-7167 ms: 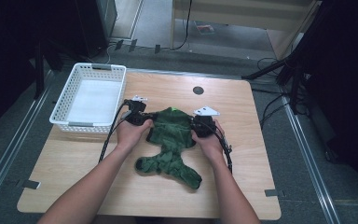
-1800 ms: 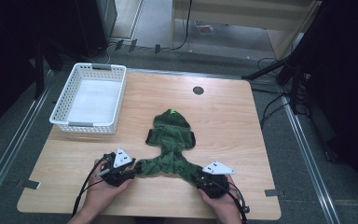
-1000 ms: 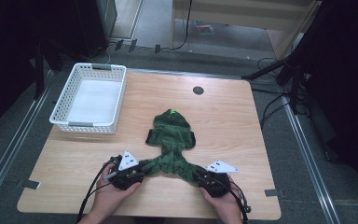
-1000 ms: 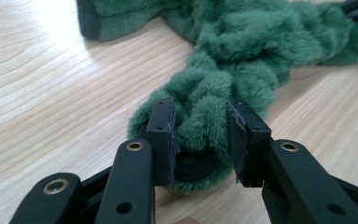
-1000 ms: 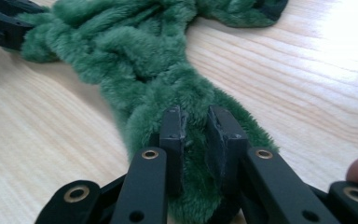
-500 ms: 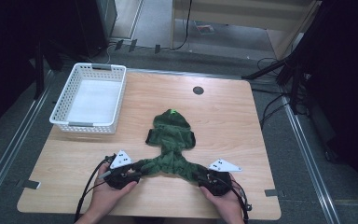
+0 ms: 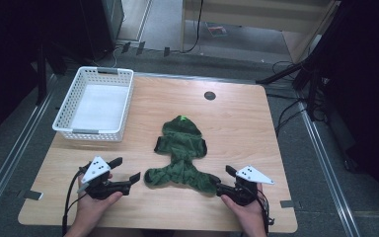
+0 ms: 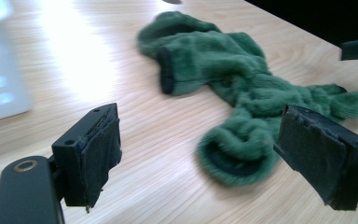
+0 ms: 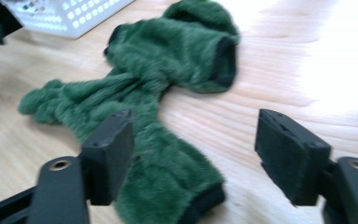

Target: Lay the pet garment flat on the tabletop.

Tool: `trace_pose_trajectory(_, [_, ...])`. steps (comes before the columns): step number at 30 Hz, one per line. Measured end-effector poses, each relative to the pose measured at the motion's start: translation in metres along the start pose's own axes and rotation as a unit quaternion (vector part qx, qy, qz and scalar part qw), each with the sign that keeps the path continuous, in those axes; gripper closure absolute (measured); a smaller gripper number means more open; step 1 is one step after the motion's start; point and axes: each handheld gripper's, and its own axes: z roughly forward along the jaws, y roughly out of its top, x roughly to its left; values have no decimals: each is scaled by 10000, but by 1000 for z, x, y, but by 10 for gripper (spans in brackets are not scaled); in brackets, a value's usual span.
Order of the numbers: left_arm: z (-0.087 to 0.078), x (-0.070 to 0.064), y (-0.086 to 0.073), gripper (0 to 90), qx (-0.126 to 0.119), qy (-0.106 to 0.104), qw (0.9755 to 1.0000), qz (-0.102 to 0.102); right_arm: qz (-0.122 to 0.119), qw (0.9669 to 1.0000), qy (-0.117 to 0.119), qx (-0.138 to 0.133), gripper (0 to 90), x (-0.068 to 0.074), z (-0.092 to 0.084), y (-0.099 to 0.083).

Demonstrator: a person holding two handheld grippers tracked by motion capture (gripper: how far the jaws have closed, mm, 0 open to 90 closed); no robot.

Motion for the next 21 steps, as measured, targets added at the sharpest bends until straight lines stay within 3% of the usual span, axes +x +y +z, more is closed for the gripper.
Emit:
trace_pose_trajectory(3, [-16, 18, -1, 107, -86, 103, 9998, -155, 34, 9999, -161, -3, 156, -4, -5, 2])
trace_pose_trajectory(6, [-23, 27, -2, 85, -136, 126, 9995, -252, 85, 9996, -251, -16, 124, -8, -8, 3])
trace_pose_trajectory(9, [-32, 40, -4, 68, -157, 229, 9991, -330, -6, 9986, -528, -94, 75, -11, -12, 4])
trace_pose_trajectory(15, [-46, 60, -10, 68, -194, 404, 9976, -533, 123, 9986, -478, -200, 9, -22, -21, 6])
trace_pose_trajectory(21, [-59, 74, -14, 66, -214, 679, 9955, -632, 181, 9970, -718, -240, 0, -38, -28, 6])
